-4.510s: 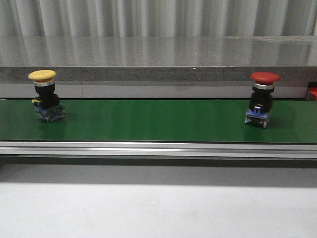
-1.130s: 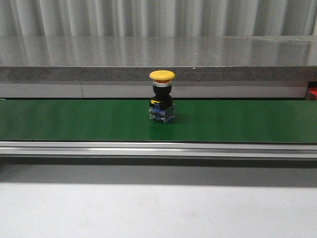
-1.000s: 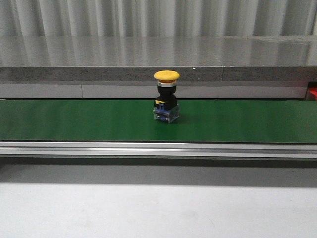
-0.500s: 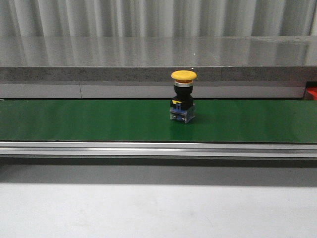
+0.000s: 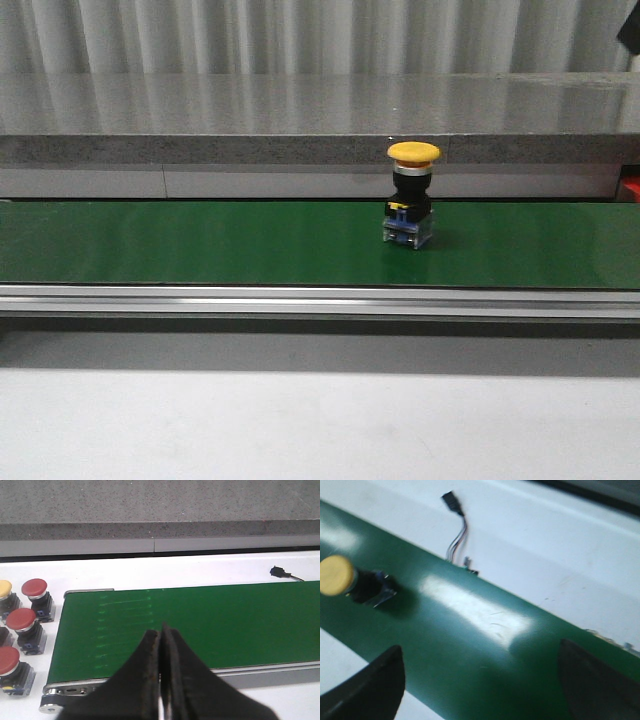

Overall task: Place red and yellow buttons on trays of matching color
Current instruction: 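Reach the right gripper to the yellow button on the conveyor and grasp, then carry the yellow button into the yellow tray and open the right gripper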

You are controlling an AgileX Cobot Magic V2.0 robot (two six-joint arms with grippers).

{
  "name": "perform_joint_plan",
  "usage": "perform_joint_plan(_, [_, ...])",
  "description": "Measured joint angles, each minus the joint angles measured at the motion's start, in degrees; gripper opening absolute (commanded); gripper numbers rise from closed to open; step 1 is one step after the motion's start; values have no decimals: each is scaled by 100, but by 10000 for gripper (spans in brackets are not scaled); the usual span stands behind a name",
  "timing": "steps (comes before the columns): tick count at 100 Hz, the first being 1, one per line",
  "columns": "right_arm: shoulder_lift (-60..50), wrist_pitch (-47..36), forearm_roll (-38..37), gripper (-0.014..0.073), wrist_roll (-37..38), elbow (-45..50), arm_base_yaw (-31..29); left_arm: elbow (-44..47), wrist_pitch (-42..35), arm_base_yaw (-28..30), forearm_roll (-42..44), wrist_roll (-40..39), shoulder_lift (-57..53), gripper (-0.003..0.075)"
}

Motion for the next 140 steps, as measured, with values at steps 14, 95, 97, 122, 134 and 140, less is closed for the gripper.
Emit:
perform_joint_plan(14, [12, -28, -41, 615, -316, 279, 586, 0, 0, 0, 0, 0, 0, -20])
perform_joint_plan(95, [1269, -1261, -58, 185, -396, 317, 2080, 0, 0, 0, 0, 0, 0, -20])
perform_joint_plan(97, [1269, -1261, -58, 148, -396, 317, 2080, 0, 0, 0, 0, 0, 0, -20])
perform_joint_plan(122, [1187, -988, -285, -2, 65, 183, 2058, 0, 0, 0, 0, 0, 0, -20])
perform_joint_plan(134, [773, -965, -936, -2, 1031, 160, 1847, 0, 0, 0, 0, 0, 0, -20])
perform_joint_plan(140, [517, -940, -1269, -2, 1615, 147, 1586, 0, 0, 0, 0, 0, 0, -20])
